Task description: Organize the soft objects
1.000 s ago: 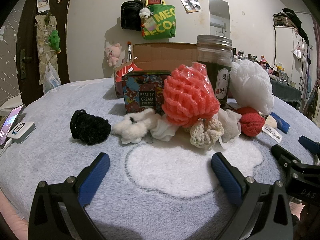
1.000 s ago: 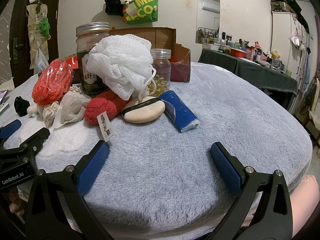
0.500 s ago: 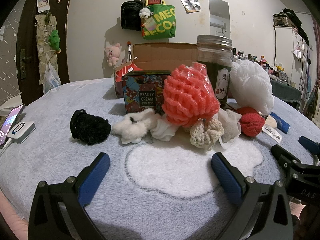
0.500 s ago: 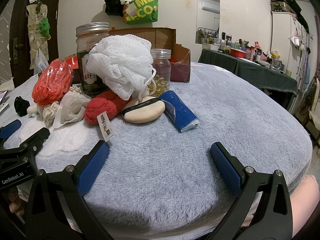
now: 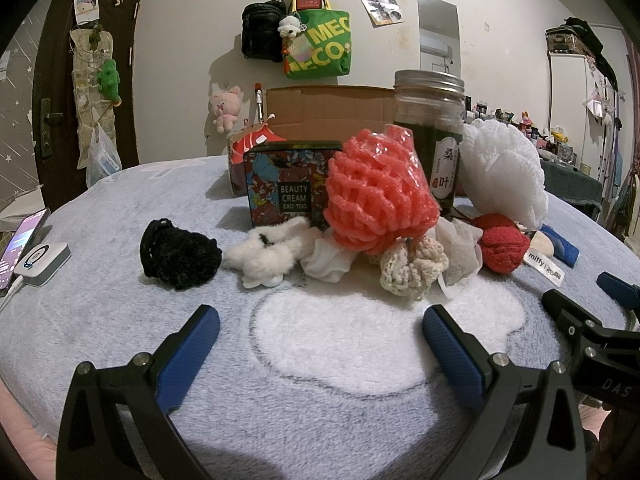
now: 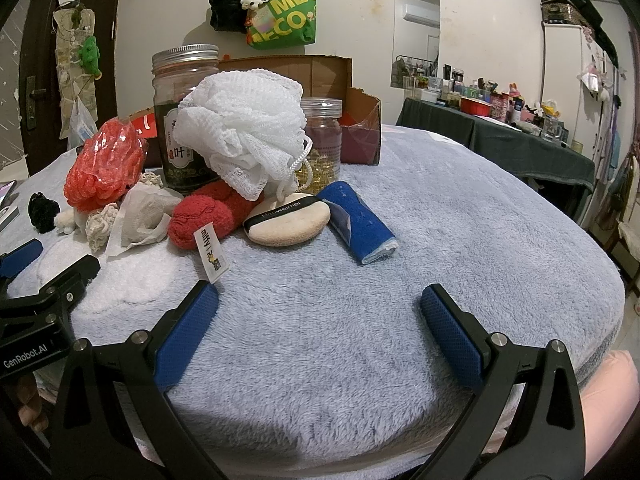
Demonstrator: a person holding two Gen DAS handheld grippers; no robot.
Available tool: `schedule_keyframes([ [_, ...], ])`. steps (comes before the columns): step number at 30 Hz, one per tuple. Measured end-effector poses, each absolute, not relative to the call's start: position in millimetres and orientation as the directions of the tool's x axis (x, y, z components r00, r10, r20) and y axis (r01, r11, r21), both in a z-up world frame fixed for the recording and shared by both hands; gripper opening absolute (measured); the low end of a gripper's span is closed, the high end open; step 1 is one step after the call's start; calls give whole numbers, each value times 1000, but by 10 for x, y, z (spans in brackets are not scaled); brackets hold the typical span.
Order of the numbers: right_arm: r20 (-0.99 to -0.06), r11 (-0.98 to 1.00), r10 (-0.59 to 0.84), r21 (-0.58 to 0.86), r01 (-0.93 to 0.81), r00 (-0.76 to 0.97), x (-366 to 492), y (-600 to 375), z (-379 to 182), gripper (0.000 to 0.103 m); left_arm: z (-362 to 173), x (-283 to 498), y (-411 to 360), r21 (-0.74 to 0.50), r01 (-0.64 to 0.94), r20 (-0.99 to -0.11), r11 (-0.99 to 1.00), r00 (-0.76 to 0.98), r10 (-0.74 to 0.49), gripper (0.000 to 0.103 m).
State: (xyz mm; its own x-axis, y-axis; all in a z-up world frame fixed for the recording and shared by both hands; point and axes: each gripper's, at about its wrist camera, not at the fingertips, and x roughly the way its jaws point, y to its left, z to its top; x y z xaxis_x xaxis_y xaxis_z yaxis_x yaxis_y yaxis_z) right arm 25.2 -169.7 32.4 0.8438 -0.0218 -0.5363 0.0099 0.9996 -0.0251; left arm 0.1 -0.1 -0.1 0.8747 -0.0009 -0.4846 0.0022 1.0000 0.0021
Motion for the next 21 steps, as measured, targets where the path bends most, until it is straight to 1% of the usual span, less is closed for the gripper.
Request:
schedule_keyframes([
  [10, -539, 1000, -19, -23, 8, 842, 254, -1696, 318, 103, 0, 2, -1, 0, 2, -487, 1000, 873, -2, 103],
  [15, -554, 1000, -5, -21, -9, 832, 273, -1710, 368, 103, 54, 57, -7, 7, 11, -506, 1000, 862, -6, 103],
  [18, -557, 999, 30, -3, -39, 830, 329, -1696, 456, 103, 205, 61, -26, 6, 29, -484, 1000, 875, -23, 103],
  [21, -519, 997, 65, -4, -79, 852, 352, -1689, 684, 103, 320, 55, -21, 9, 59, -465, 998, 884, -48, 103],
])
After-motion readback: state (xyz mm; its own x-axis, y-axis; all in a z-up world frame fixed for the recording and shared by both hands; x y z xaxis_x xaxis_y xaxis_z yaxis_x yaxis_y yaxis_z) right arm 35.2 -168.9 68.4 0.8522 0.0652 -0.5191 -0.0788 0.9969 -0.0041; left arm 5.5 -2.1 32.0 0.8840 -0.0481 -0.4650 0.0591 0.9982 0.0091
